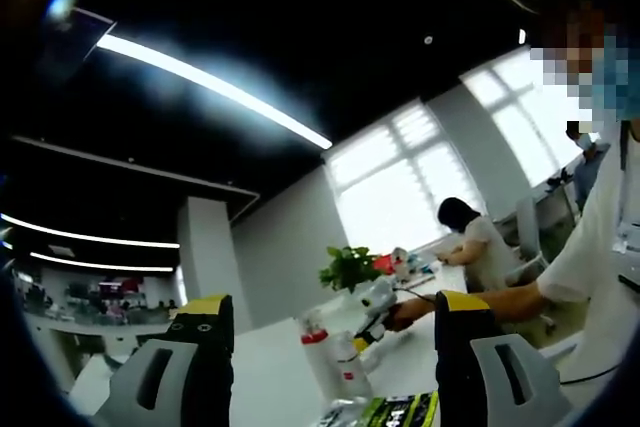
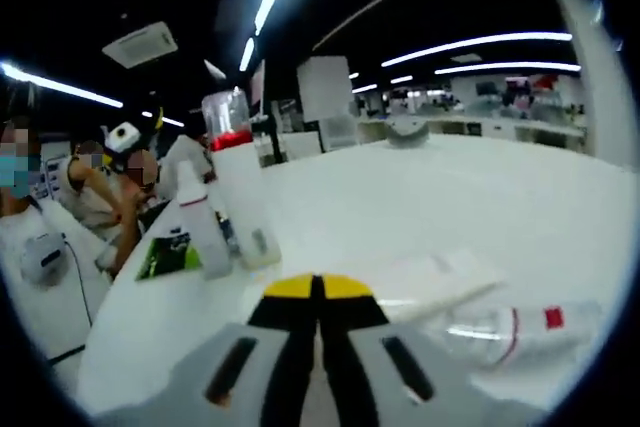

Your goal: Arrange the skincare products in the storage area until every visible bottle or jar stands upright without overlapping.

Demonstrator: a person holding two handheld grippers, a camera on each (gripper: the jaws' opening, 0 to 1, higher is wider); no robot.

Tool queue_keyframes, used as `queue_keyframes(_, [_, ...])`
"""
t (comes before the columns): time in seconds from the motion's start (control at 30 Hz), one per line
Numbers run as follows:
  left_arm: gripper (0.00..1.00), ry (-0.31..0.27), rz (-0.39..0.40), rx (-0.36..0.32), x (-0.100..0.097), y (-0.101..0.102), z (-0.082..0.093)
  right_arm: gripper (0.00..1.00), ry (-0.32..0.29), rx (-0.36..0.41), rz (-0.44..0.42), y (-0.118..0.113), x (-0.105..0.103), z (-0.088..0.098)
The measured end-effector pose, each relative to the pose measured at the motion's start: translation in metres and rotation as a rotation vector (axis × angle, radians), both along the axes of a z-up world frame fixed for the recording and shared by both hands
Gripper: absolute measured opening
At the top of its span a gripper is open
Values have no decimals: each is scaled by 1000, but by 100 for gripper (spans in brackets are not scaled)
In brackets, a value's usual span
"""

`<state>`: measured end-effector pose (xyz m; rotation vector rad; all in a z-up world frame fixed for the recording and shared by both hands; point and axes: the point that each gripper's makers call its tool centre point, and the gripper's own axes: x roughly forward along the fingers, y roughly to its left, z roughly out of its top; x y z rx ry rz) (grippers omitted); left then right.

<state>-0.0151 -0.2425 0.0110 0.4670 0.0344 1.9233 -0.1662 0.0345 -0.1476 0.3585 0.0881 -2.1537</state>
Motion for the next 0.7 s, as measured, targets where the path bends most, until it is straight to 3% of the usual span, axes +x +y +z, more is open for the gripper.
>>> queue_keyframes(0.03, [84, 0, 1, 1, 0, 0, 0, 0, 11, 20, -16, 2, -2, 0])
queue_keyframes(0.2, [84, 2, 8, -5, -1, 0, -1, 1, -44, 7, -96, 9, -12, -1])
queue_keyframes(0.33, [84, -4, 4, 4, -1, -1, 1, 7, -48, 14, -134, 16, -17, 0])
queue_keyframes(0.47, [84, -20, -9, 25, -2, -3, 3, 18, -105, -45, -178, 22, -22, 1])
queue_keyframes(0.63, [84, -18, -4, 22, -2, -3, 2, 28, -124, -64, -259, 38, -34, 0])
queue_keyframes(0.7, [84, -19, -4, 19, -2, -2, 1, 41, -131, -68, -286, 38, -35, 0])
